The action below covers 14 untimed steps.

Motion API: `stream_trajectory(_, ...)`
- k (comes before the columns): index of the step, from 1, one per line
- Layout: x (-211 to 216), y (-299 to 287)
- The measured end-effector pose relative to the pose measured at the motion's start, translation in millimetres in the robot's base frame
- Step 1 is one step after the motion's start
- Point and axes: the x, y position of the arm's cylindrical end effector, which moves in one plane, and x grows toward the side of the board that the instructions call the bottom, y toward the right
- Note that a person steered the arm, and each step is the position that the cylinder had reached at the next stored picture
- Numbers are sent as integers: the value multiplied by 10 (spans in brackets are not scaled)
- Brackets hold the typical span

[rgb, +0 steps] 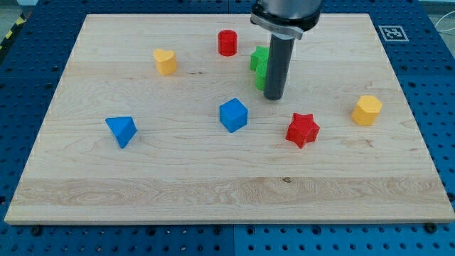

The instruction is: Push the red star up a bit

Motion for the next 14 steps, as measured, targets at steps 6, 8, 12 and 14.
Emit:
stream_trajectory(6,1059,-132)
stream_trajectory(8,1536,71)
stream_trajectory(12,1192,462)
stream_trajectory(14,907,406)
